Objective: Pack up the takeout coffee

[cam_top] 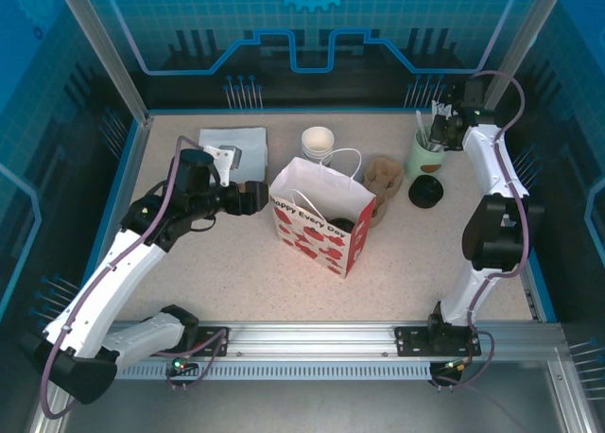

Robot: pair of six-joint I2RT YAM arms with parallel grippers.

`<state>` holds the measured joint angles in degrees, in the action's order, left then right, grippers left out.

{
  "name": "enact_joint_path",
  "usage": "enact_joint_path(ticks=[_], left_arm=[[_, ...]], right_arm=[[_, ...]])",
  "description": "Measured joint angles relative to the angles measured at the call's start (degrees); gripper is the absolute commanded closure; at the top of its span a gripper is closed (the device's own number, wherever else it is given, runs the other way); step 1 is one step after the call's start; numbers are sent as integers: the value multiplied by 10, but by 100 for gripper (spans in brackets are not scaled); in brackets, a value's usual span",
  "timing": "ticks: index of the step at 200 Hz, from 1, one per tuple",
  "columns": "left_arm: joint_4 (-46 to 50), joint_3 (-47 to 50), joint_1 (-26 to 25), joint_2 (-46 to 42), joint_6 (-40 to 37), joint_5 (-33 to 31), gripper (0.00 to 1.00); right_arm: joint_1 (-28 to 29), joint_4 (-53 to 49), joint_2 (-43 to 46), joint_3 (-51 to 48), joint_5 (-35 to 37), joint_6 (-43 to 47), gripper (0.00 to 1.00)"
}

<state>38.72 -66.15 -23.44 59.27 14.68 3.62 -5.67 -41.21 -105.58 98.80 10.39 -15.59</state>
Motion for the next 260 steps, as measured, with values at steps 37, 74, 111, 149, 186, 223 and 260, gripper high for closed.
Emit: enact_joint_path(ticks=[37,74,111,149,186,223,260], left_arm=[[0,0,0,0,0,0,12],[0,0,0,0,0,0,12],[0,0,0,0,0,0,12],[-2,0,0,0,3,0,10],[-5,0,0,-3,5,0,10],[-6,0,0,-13,10,0,9],[-17,8,0,-29,21,-7,8]], right_arm=[[0,2,2,-1,-4,4,93],[2,3,32,-17,-9,21,93],[13,2,98,-41,1,41,93],[19,-7,172,-72,11,48,94],[35,-38,254,-99,16,52,95],[45,-84,355,-99,3,59,95],[49,-144,444,-71,-55,85,96]])
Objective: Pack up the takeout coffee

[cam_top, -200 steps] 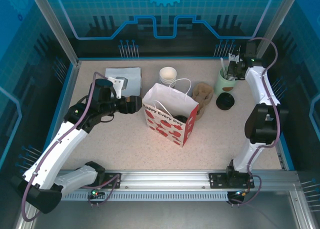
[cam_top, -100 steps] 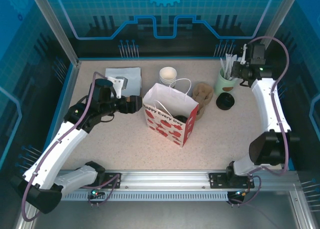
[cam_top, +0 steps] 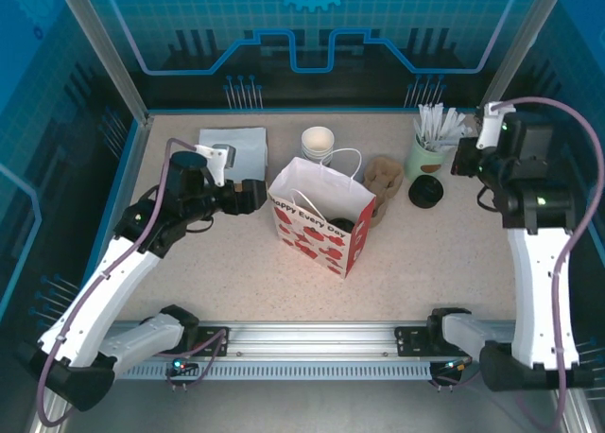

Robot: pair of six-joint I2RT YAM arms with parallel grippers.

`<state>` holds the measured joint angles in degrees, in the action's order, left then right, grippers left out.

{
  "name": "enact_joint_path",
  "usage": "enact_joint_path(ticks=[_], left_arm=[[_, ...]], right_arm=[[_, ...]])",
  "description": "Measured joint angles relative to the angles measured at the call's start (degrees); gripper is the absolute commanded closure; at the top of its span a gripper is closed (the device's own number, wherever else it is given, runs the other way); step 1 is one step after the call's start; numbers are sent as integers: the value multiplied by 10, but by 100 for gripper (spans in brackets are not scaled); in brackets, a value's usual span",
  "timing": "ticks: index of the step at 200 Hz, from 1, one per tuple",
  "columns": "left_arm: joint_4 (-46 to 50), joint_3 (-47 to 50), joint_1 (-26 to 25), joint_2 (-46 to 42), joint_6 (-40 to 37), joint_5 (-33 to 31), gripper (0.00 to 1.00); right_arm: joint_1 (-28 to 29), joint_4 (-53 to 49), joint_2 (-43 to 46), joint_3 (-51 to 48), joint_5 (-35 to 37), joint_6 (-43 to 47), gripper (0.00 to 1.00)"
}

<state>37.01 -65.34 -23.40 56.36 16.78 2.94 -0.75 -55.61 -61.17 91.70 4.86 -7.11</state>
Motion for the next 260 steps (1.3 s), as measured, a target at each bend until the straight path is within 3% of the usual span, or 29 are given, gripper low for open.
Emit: enact_joint_path(ticks=[67,102,143,206,240,260], left_arm=[[-4,19,0,-15,23,-19,8],[-4,19,0,-19,29,-23,8],[-4,19,0,-20,31,-28,8],[2,19,0,-20,37,-34,8],[3,19,0,-22,39,-36,8],[5,19,0,-23,39,-37,6]], right_arm=[[9,-39,45,64,-262,23,99],[64,-40,26,62,-358,26,100],[181,-56,-26,54,-344,52,100],[319,-64,-174,66,-224,83,99],[361,-63,-266,93,-202,92,90],[375,-68,-320,129,-203,96,76]])
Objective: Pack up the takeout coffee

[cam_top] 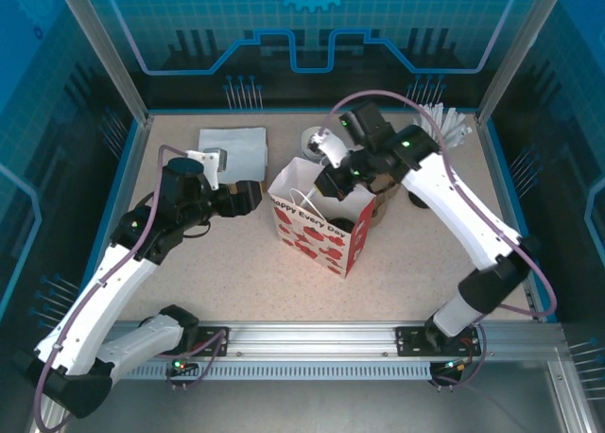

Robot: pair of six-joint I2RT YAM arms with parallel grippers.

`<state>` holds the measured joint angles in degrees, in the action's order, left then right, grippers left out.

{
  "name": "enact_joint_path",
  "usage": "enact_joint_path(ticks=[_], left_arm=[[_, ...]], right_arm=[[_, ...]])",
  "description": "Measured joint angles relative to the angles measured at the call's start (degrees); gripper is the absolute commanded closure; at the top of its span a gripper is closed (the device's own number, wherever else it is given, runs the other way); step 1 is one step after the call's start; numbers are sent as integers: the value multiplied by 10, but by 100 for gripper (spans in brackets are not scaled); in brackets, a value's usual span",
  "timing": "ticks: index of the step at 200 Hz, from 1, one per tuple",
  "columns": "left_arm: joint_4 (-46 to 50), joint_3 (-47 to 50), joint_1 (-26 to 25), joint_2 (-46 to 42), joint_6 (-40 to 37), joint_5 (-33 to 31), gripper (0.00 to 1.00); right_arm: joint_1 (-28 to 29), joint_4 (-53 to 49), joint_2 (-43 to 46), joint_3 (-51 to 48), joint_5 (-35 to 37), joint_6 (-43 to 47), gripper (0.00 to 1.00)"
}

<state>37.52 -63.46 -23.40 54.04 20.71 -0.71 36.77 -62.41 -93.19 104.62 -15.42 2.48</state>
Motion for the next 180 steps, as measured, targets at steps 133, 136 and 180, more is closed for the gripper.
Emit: enact_joint_path(ticks=[133,136,180], left_arm=[[43,-29,187,45,8,67,4],[43,-29,195,48,6,71,4],[40,-38,318,141,-33,126,10]], right_arm=[[-42,13,157,21,91,-3,19],[-44,18,168,11,91,0,17],[-105,79,295,-137,83,-24,0]])
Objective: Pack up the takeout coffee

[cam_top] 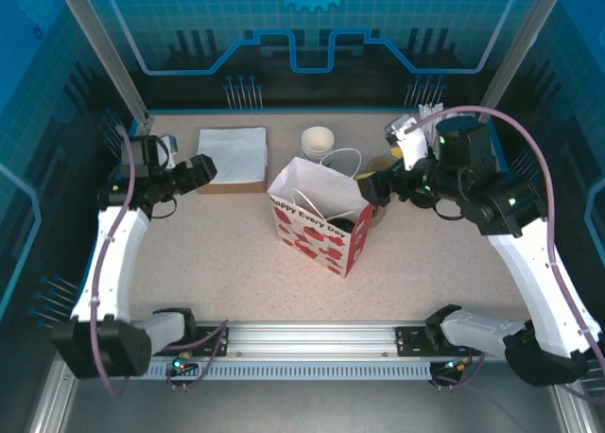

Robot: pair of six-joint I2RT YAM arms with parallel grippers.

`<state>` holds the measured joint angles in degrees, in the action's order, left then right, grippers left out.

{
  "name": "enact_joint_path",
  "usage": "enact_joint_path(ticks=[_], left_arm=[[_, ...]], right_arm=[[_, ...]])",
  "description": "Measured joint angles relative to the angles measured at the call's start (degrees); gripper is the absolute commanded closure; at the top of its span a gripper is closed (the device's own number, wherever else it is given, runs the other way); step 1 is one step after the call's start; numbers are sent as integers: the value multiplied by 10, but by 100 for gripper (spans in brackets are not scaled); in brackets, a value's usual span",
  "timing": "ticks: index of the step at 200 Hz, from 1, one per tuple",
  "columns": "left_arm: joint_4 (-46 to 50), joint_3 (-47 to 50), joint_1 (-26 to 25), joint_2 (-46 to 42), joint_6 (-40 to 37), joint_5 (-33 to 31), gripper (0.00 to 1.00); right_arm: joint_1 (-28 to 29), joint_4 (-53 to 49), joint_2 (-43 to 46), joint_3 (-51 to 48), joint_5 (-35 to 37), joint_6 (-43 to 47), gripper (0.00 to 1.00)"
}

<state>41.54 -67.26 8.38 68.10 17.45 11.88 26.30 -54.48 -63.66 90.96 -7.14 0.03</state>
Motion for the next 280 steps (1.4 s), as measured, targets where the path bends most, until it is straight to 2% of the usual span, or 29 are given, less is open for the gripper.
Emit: enact_joint_path(ticks=[35,61,87,131,217,233,280], left_arm=[[-30,0,79,98,-16,57,17],[-80,0,130,182,-22,131,27],[-105,-20,165,283,-30,194,27],[-108,-78,169,379,-46,237,32],[-107,-125,167,459,-59,269,40],[-103,-130,165,468,-61,275,43],[-92,-148,155,484,-73,283,62]], right_arm=[[-44,26,34,-73,-30,-23,0],[-50,31,42,-99,-44,-31,0],[-53,35,50,-117,-54,-35,0],[-57,36,49,-123,-56,-37,0],[-59,36,34,-123,-55,-42,0],[-59,36,32,-123,-54,-42,0],[-59,36,29,-123,-53,-42,0]])
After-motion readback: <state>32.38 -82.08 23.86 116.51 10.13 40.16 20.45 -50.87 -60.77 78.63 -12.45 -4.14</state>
